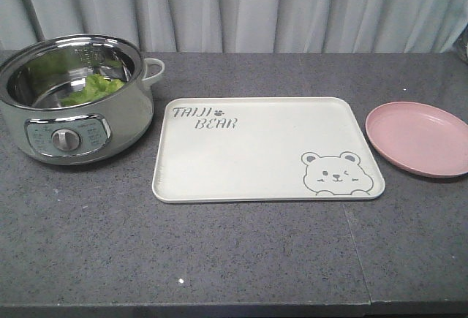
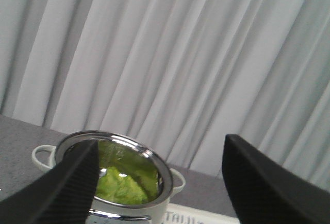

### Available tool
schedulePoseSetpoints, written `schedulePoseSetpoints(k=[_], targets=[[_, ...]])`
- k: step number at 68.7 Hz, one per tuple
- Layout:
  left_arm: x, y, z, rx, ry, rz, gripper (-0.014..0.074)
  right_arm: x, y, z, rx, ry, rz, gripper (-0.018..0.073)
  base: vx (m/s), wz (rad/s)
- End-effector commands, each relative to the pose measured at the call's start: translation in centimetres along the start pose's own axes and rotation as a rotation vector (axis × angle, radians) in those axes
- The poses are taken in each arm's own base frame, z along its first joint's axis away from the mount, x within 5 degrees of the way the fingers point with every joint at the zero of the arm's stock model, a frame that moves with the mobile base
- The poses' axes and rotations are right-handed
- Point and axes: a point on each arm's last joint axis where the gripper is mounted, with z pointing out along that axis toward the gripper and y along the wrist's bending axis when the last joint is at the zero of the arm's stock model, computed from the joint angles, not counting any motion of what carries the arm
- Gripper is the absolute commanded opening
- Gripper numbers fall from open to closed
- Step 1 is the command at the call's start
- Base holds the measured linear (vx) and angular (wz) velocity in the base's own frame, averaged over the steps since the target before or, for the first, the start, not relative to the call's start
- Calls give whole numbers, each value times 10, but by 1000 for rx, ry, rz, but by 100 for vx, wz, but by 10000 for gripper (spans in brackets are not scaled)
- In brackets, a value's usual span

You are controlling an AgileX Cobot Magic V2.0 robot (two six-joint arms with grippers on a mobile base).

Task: Transfer vegetables to tray and serve
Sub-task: 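Raise the left gripper over the green pot and lower it inside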

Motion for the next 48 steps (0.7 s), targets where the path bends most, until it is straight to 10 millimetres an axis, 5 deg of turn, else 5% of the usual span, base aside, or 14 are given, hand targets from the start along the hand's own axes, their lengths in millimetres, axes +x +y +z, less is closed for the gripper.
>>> schedulePoseSetpoints(k=[1, 17, 32, 48], targets=[[-20, -11, 35, 6, 21, 99, 504, -20, 3, 9, -2, -51, -61, 565, 0, 0], [-33, -20, 142, -77, 290, 277, 504, -37, 10, 63, -14, 174, -138, 565, 0, 0], [-31, -25, 217, -75, 382, 270, 503, -9, 4, 97, -5, 378, -122, 565, 0, 0], [-14, -26, 285, -66, 587, 274, 503, 6, 1, 108, -1, 477, -124, 564, 0, 0]])
